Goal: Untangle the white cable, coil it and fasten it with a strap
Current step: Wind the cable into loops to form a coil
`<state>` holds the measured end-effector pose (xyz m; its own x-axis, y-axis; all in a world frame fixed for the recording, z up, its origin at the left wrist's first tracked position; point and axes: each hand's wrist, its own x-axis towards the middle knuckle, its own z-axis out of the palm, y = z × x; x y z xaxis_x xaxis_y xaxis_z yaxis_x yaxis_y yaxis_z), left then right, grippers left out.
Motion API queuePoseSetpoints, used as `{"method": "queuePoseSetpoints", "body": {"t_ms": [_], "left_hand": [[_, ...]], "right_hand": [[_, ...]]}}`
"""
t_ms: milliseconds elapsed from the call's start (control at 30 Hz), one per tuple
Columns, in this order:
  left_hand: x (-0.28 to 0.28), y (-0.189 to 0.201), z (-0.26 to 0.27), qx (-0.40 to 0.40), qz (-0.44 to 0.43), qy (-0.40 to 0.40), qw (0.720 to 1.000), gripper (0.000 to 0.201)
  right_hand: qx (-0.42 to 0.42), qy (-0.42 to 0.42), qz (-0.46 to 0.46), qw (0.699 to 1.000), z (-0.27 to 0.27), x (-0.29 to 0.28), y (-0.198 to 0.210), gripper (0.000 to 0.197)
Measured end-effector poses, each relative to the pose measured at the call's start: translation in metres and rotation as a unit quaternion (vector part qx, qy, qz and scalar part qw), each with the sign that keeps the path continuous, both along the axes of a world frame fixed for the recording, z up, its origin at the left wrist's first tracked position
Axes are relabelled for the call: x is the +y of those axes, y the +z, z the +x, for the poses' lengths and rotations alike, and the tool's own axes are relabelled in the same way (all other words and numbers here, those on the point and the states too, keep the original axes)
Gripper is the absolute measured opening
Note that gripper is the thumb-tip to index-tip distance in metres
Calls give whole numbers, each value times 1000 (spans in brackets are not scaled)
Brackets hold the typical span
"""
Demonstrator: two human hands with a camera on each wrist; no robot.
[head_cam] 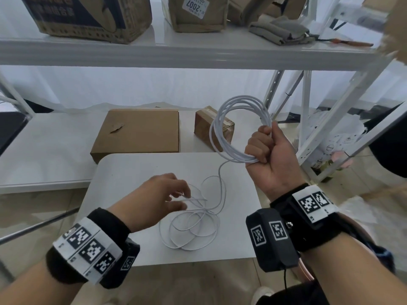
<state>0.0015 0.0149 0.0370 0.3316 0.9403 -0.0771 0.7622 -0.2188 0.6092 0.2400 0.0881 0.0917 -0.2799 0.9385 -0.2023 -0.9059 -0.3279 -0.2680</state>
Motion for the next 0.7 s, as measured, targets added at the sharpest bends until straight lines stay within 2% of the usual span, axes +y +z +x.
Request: {"method": "queuePoseSetpoints", "body": {"t_ms": [33,100,167,233,333,367,400,433,500,567,600,667,700], "left_hand": [[1,0,0,2,4,7,1000,9],[3,-1,-1,9,10,39,999,16],[5,4,-1,-55,-8,110,992,21],[7,8,-3,-109,-10,193,975,27],[14,18,-13,-117,11,286,951,30],[18,19,-17,-165,-9,325,931,31],[21,19,-19,-246,-53,363,897,32],[24,19,-22,-333,-107,396,849,32],[25,25,-25,-503,-217,414,727,24],[26,31,-31,-624,-313,368,614,3],[26,33,-33,-667,-338,329,577,17],[25,33,-39,-720,-338,266,545,59],[24,35,-42,-739,-318,263,533,74]], "right_hand": [[-1,-3,-1,1000,0,0,0,48],[-3,-11,-1,1000,1,0,0,48],[-8,-17,2,1000,1,1,0,47],[-23,-19,9,1000,2,1,1,45],[-81,-14,26,996,4,1,3,44],[-118,-12,36,992,5,0,4,43],[-163,-12,50,985,5,0,5,42],[-212,-14,66,975,4,-2,6,41],[-304,-21,96,948,1,-5,7,39],[-380,-30,115,917,-3,-7,5,39],[-411,-28,119,903,-5,-8,3,39],[-448,4,115,887,-7,-9,-1,40],[-457,34,107,882,-7,-9,-3,39]]}}
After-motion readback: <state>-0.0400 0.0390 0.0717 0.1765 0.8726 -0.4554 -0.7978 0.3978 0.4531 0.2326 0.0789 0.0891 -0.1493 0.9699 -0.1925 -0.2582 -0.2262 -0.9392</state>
